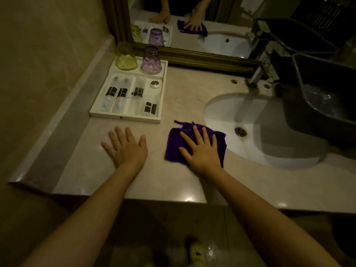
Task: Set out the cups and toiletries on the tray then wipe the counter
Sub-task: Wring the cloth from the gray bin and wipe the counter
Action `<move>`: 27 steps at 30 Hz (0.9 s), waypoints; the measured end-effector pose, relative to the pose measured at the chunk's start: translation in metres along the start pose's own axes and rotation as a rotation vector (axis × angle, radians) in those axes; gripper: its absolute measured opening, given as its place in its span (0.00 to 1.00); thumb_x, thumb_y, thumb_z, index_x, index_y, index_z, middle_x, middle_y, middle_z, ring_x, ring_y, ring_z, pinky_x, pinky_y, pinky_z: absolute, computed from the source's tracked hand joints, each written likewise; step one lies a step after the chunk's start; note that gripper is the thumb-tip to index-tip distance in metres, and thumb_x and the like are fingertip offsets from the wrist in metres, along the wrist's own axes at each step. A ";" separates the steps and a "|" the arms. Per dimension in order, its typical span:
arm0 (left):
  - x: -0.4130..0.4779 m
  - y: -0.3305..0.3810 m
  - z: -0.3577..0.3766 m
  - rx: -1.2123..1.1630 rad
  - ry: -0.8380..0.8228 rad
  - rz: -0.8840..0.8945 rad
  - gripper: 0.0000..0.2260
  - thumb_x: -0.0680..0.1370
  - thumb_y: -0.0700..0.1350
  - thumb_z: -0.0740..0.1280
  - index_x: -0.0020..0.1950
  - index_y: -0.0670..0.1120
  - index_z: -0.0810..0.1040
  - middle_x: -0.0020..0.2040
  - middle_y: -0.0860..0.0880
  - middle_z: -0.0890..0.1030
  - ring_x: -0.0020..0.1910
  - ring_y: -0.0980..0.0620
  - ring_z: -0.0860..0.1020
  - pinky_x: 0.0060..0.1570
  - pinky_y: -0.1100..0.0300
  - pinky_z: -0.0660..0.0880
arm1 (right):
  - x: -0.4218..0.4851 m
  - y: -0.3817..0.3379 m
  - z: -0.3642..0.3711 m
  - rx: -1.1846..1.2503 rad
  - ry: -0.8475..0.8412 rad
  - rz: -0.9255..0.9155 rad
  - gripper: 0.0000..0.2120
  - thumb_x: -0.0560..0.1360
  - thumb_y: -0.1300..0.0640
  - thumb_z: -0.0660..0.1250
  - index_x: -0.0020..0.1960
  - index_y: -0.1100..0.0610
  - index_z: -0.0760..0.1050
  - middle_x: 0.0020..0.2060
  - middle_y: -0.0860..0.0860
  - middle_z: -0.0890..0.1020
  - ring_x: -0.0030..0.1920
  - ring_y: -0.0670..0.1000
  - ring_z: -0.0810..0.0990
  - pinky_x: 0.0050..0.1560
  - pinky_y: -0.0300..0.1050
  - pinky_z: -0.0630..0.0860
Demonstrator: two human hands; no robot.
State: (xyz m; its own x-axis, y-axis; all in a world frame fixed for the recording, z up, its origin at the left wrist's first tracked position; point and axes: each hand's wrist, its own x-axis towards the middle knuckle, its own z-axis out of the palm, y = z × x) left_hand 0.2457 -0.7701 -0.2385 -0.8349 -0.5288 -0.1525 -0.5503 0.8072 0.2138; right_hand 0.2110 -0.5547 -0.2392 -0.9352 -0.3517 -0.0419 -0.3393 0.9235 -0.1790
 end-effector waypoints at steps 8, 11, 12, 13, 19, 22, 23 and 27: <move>-0.002 0.044 0.010 -0.012 0.063 -0.247 0.37 0.76 0.64 0.43 0.75 0.40 0.44 0.77 0.38 0.44 0.75 0.40 0.41 0.71 0.40 0.37 | 0.068 0.028 -0.008 0.049 -0.056 -0.122 0.29 0.76 0.34 0.44 0.75 0.40 0.47 0.77 0.51 0.44 0.76 0.58 0.39 0.74 0.62 0.38; -0.002 0.051 0.012 -0.015 0.086 -0.315 0.36 0.76 0.64 0.42 0.75 0.41 0.43 0.77 0.39 0.44 0.76 0.42 0.41 0.71 0.42 0.37 | 0.092 0.036 -0.010 0.071 -0.074 -0.205 0.29 0.76 0.34 0.45 0.75 0.40 0.47 0.77 0.52 0.44 0.76 0.59 0.38 0.73 0.62 0.38; -0.004 0.055 0.013 -0.024 0.086 -0.337 0.36 0.76 0.64 0.41 0.75 0.41 0.43 0.77 0.39 0.44 0.76 0.42 0.41 0.71 0.42 0.37 | 0.099 0.038 -0.010 0.070 -0.076 -0.229 0.29 0.76 0.35 0.45 0.75 0.40 0.47 0.77 0.52 0.44 0.76 0.59 0.38 0.73 0.63 0.37; -0.007 0.059 0.015 -0.033 0.083 -0.355 0.36 0.76 0.64 0.41 0.75 0.41 0.42 0.77 0.39 0.43 0.76 0.42 0.40 0.71 0.43 0.36 | 0.106 0.039 -0.011 0.066 -0.076 -0.249 0.29 0.76 0.35 0.45 0.75 0.41 0.48 0.77 0.53 0.44 0.76 0.59 0.39 0.72 0.63 0.37; -0.020 0.079 0.024 -0.036 0.103 -0.430 0.36 0.75 0.65 0.41 0.75 0.43 0.42 0.77 0.41 0.42 0.76 0.44 0.40 0.73 0.44 0.37 | 0.119 0.041 -0.014 0.060 -0.068 -0.291 0.28 0.77 0.36 0.44 0.75 0.43 0.48 0.77 0.55 0.44 0.76 0.60 0.38 0.72 0.64 0.35; -0.019 0.084 0.026 0.000 0.134 -0.460 0.36 0.75 0.65 0.42 0.75 0.43 0.43 0.77 0.40 0.43 0.76 0.43 0.41 0.73 0.43 0.38 | 0.104 0.040 -0.011 0.081 -0.064 -0.288 0.29 0.77 0.36 0.43 0.75 0.43 0.46 0.77 0.56 0.43 0.76 0.61 0.37 0.72 0.64 0.36; -0.019 0.085 0.027 0.018 0.152 -0.463 0.36 0.75 0.65 0.42 0.75 0.42 0.43 0.77 0.39 0.44 0.76 0.42 0.41 0.73 0.42 0.38 | 0.098 0.040 -0.008 0.079 -0.058 -0.292 0.29 0.77 0.36 0.43 0.75 0.43 0.46 0.77 0.56 0.43 0.75 0.61 0.37 0.72 0.64 0.35; -0.018 0.087 0.032 0.069 0.182 -0.473 0.37 0.74 0.66 0.41 0.75 0.42 0.45 0.77 0.38 0.47 0.76 0.41 0.44 0.72 0.41 0.41 | 0.097 0.042 -0.007 0.064 -0.052 -0.305 0.30 0.76 0.35 0.43 0.75 0.42 0.46 0.77 0.55 0.43 0.75 0.60 0.37 0.72 0.64 0.35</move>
State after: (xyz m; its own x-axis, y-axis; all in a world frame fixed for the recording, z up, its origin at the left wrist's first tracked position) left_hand 0.2130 -0.6825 -0.2482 -0.4862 -0.8727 -0.0453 -0.8716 0.4805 0.0969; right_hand 0.1054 -0.5494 -0.2439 -0.7842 -0.6200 -0.0263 -0.5949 0.7632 -0.2522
